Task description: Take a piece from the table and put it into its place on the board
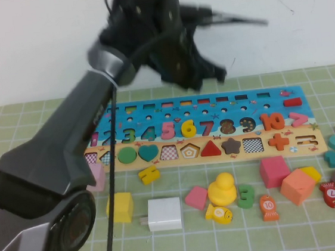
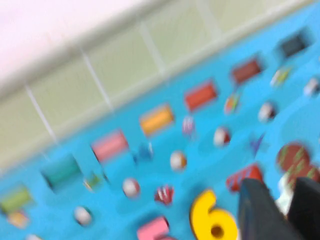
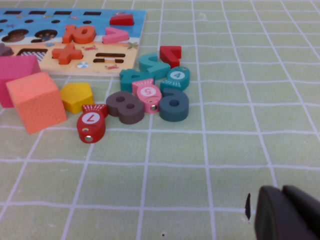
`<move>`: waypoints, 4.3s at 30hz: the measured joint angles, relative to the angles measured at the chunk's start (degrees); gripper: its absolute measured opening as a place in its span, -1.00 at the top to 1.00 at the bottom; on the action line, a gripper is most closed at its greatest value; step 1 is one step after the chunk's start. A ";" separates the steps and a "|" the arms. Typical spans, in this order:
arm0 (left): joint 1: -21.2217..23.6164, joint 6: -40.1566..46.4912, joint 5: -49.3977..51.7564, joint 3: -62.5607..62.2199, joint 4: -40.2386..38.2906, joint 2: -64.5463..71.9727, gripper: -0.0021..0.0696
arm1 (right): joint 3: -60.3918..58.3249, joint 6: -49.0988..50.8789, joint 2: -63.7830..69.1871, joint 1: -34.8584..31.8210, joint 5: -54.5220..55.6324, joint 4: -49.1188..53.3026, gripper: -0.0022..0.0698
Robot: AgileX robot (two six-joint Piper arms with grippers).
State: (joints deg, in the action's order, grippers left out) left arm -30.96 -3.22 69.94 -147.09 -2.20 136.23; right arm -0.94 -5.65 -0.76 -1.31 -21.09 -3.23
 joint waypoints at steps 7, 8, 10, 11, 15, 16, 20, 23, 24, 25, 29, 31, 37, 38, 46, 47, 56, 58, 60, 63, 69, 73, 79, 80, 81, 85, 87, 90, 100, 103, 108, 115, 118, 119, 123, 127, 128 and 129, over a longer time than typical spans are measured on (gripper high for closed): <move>0.00 3.22 2.12 -13.44 1.17 -4.38 0.91 | 0.00 0.00 0.00 0.00 0.00 0.00 0.95; 0.00 3.77 2.27 -13.70 1.27 -5.94 0.92 | 0.00 0.00 0.00 0.00 0.00 0.00 0.95; 0.00 5.05 2.63 -14.03 2.20 -10.31 0.93 | 0.00 0.00 0.00 0.00 0.00 0.00 0.95; -0.25 5.31 2.66 -14.08 2.65 -12.23 0.93 | 0.00 0.00 0.00 0.00 0.00 0.00 0.95; -3.08 5.92 2.88 -14.12 8.06 -21.66 0.94 | 0.00 0.00 0.00 0.00 0.00 0.00 0.95; -4.10 5.92 2.88 -13.61 9.63 -23.90 0.94 | 0.00 0.00 0.00 0.00 0.00 0.00 0.95; -9.85 7.04 2.88 -8.64 15.97 -31.87 0.94 | 0.00 0.00 0.00 0.00 0.00 0.00 0.95; -16.71 7.47 2.88 -2.19 26.24 -36.84 0.94 | 0.00 0.00 0.00 0.00 0.00 0.00 0.95; -19.51 7.03 2.88 -0.18 29.67 -38.43 0.94 | 0.00 0.00 0.00 0.00 0.00 0.00 0.95; -22.35 6.10 2.88 2.45 33.94 -39.97 0.94 | 0.00 0.00 0.00 0.00 0.00 0.00 0.95; -31.65 0.73 2.88 12.63 46.72 -45.93 0.94 | 0.00 0.00 0.00 0.00 0.00 0.00 0.95; -35.10 -1.82 2.88 17.12 49.63 -49.26 0.94 | 0.00 0.00 0.00 0.00 0.00 0.00 0.95; -41.09 -7.85 2.88 31.80 52.66 -62.42 0.94 | 0.00 0.00 0.00 0.00 0.00 0.00 0.95; -41.16 -8.44 2.88 34.56 53.27 -64.64 0.94 | 0.00 0.00 0.00 0.00 0.00 0.00 0.95; -41.16 -16.70 2.76 56.83 56.15 -79.21 0.94 | 0.00 0.00 0.00 0.00 0.00 0.00 0.95; -41.16 -17.76 2.16 60.08 56.15 -80.83 0.94 | 0.00 0.00 0.00 0.00 0.00 0.00 0.95; -41.16 -27.47 -6.99 81.10 54.37 -89.93 0.94 | 0.00 0.00 0.00 0.00 0.00 0.00 0.95; -41.16 -28.20 -6.99 82.63 52.97 -90.24 0.94 | 0.00 0.00 0.00 0.00 0.00 0.00 0.95; -41.16 -28.58 -6.99 83.45 50.95 -90.24 0.94 | 0.00 0.00 0.00 0.00 0.00 0.00 0.95; -41.16 -28.58 -6.99 83.81 46.93 -90.24 0.94 | 0.00 0.00 0.00 0.00 0.00 0.00 0.95; -41.16 -28.80 -6.79 84.06 43.19 -90.24 0.94 | 0.00 0.00 0.00 0.00 0.00 0.00 0.95; -40.34 -28.66 -6.88 84.15 38.04 -90.24 0.95 | 0.00 0.00 0.00 0.00 0.00 0.00 0.95; -26.46 -18.68 -23.13 90.82 29.18 -93.78 0.95 | 0.00 0.00 0.00 0.00 0.00 0.00 0.95; -23.79 -17.11 -27.65 93.51 27.34 -94.76 0.95 | 0.00 0.00 0.00 0.00 0.00 0.00 0.95; -20.38 -15.47 -33.61 96.55 25.48 -96.16 0.95 | 0.00 0.00 0.00 0.00 0.00 0.00 0.95; -7.42 -13.08 -53.91 110.19 18.38 -103.98 0.95 | 0.00 0.13 0.00 0.00 0.00 0.00 0.95; -2.42 -12.95 -60.07 116.97 15.10 -108.74 0.95 | 0.00 0.29 0.00 0.00 0.00 0.00 0.95; 3.75 -12.64 -63.86 127.47 11.36 -116.70 0.95 | 0.00 0.43 0.00 0.00 0.00 0.00 0.95; 17.77 -4.03 -59.89 147.92 -1.47 -136.57 0.95 | 0.00 0.65 0.00 0.00 0.00 0.00 0.95; 21.94 -3.75 -58.77 148.20 -2.99 -136.82 0.95 | 0.00 0.65 0.00 0.00 0.00 0.00 0.95; 26.22 -2.44 -55.20 148.20 -3.46 -136.93 0.95 | 0.00 0.65 0.00 0.00 0.00 0.00 0.95; 27.06 -1.33 -52.35 148.20 -3.46 -136.97 0.95 | 0.00 0.65 0.00 0.00 0.00 0.00 0.95; 27.06 -1.14 -52.23 148.20 -3.46 -136.97 0.95 | 0.00 0.65 0.00 0.00 0.00 0.00 0.95; 27.06 -1.05 -52.13 148.20 -3.46 -136.97 0.95 | 0.00 0.65 0.00 0.00 0.00 0.00 0.95; 27.06 -1.01 -52.13 148.20 -3.46 -136.97 0.95 | 0.00 0.65 0.00 0.00 0.00 0.00 0.95; 27.06 -0.92 -52.13 148.20 -3.46 -136.97 0.95 | 0.00 0.65 0.00 0.00 0.00 0.00 0.95; 27.06 -0.92 -52.13 148.20 -3.46 -136.97 0.95 | 0.00 0.65 0.00 0.00 0.00 0.00 0.95; 27.06 -0.92 -52.13 148.20 -3.46 -136.97 0.95 | 0.00 0.65 0.00 0.00 0.00 0.00 0.95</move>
State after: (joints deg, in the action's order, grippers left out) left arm -3.90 -4.13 17.81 1.11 -5.65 -0.74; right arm -0.94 -5.00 -0.76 -1.31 -21.09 -3.23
